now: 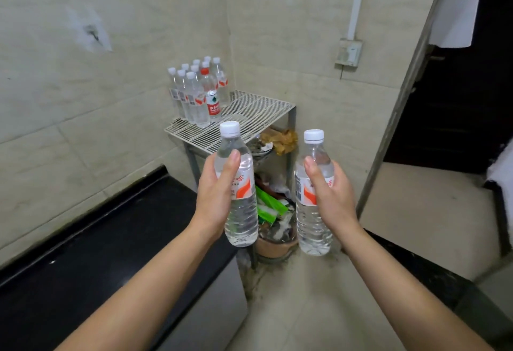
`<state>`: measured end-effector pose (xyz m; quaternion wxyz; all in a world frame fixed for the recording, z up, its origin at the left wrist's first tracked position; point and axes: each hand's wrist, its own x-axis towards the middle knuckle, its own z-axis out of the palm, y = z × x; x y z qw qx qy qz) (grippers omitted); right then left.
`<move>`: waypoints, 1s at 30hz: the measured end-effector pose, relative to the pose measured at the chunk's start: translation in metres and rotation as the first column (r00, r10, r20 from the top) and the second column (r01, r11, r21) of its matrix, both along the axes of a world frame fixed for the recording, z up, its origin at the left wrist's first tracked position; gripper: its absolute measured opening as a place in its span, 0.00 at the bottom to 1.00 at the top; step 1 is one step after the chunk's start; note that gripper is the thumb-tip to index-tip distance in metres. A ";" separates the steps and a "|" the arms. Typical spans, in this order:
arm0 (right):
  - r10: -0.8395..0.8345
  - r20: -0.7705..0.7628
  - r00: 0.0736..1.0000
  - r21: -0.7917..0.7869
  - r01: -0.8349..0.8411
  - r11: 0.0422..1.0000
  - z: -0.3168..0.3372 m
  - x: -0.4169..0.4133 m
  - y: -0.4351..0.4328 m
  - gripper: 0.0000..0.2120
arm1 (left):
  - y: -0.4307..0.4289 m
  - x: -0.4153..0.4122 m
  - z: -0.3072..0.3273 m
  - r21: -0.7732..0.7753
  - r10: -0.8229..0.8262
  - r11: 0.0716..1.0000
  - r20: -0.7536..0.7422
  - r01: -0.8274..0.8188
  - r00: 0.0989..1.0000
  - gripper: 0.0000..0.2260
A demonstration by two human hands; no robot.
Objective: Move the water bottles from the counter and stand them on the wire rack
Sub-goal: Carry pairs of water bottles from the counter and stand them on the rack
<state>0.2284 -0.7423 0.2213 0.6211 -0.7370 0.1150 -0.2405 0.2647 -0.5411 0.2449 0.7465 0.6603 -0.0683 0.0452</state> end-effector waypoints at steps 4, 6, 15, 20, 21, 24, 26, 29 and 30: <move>0.023 0.035 0.999 0.009 -0.023 1.000 0.001 0.071 -0.019 0.27 | -0.023 0.065 0.000 -0.027 -0.011 1.000 0.023 0.012 1.000 0.24; 0.048 0.033 0.998 -0.009 -0.047 0.999 -0.001 0.112 -0.027 0.26 | -0.031 0.103 -0.006 -0.054 0.006 0.999 0.026 -0.005 1.000 0.25; 0.132 0.028 0.991 -0.164 -0.125 0.978 0.030 0.323 -0.056 0.24 | -0.060 0.296 0.010 -0.165 0.111 0.981 0.049 -0.101 0.993 0.18; 0.189 0.053 0.980 -0.165 -0.178 0.970 0.046 0.408 -0.070 0.13 | -0.064 0.375 0.034 -0.066 0.187 0.981 0.101 -0.181 0.977 0.18; 0.207 0.057 0.977 -0.153 -0.196 0.969 0.046 0.424 -0.071 0.13 | -0.063 0.390 0.036 -0.027 0.210 0.978 0.129 -0.208 0.969 0.16; 0.246 0.080 0.966 -0.124 -0.235 0.964 0.044 0.475 -0.070 0.17 | -0.065 0.430 0.028 0.137 0.263 0.945 0.231 -0.299 0.937 0.12; 0.290 0.076 0.954 -0.147 -0.277 0.950 0.040 0.508 -0.067 0.18 | -0.073 0.452 0.013 0.247 0.290 0.897 0.299 -0.367 0.909 0.11; 0.396 0.049 0.917 -0.178 -0.382 0.907 0.028 0.555 -0.061 0.21 | -0.084 0.478 -0.004 0.292 0.350 0.850 0.307 -0.438 0.885 0.13; 0.427 0.047 0.903 -0.179 -0.413 0.893 0.025 0.569 -0.061 0.22 | -0.085 0.486 -0.007 0.297 0.372 0.837 0.307 -0.460 0.876 0.14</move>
